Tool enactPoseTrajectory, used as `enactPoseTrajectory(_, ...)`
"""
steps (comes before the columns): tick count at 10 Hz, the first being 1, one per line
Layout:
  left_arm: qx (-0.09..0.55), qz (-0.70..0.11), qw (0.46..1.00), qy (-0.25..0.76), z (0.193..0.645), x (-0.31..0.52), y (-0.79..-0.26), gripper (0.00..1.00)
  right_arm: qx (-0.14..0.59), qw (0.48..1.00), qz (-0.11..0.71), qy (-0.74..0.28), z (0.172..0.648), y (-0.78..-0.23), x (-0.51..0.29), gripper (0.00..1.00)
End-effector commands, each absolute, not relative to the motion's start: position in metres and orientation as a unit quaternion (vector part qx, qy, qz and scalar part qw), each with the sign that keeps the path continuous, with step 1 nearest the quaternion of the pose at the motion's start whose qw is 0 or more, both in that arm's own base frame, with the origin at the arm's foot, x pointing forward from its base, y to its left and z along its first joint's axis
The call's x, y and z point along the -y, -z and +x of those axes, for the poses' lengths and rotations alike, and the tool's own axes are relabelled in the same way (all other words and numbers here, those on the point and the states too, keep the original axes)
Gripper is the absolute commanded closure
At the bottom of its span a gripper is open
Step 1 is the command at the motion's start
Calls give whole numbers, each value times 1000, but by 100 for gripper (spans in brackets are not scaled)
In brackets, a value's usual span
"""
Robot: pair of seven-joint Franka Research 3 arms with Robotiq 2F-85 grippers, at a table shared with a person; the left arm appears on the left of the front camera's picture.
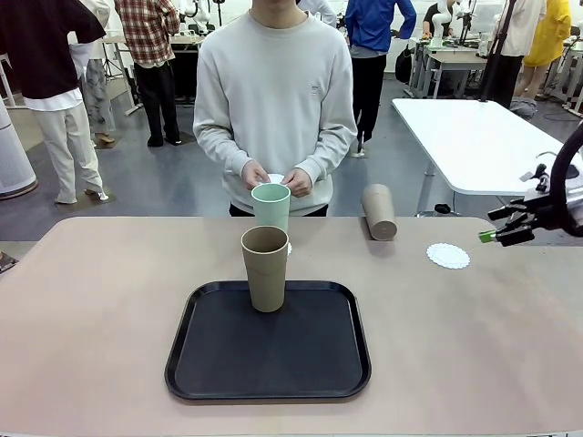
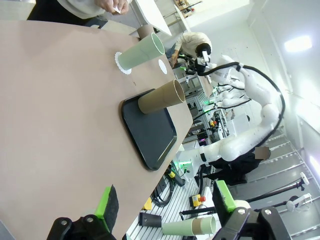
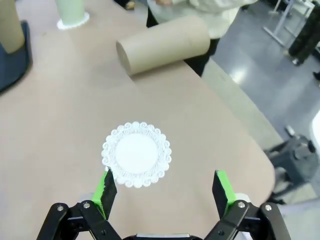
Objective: Place coasters on the table and set cups on them.
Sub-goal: Take one Reusable plastic cup from the Flat Tray and place it on a coaster set by the human.
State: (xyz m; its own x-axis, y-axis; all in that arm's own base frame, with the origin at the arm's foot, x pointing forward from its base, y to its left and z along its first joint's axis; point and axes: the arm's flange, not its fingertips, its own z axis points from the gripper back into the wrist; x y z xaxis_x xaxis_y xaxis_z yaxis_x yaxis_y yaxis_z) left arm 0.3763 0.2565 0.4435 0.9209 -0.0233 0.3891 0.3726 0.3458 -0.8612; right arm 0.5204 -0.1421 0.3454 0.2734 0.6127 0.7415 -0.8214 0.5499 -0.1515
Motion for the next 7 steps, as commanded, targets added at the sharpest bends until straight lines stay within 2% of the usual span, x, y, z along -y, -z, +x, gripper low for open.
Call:
enactPoseTrajectory(1, 156, -559, 805, 125, 375, -258, -446, 0, 353, 811, 76, -460, 488, -386, 114, 0)
enactPoseTrajectory(4, 156, -559, 805, 125, 375, -258, -446, 0, 306, 843, -7, -443, 465, -438, 89, 0)
enactPoseTrajectory(7, 156, -559, 805, 125, 375, -258, -446, 0, 257, 850, -77, -452, 438, -476, 47, 0)
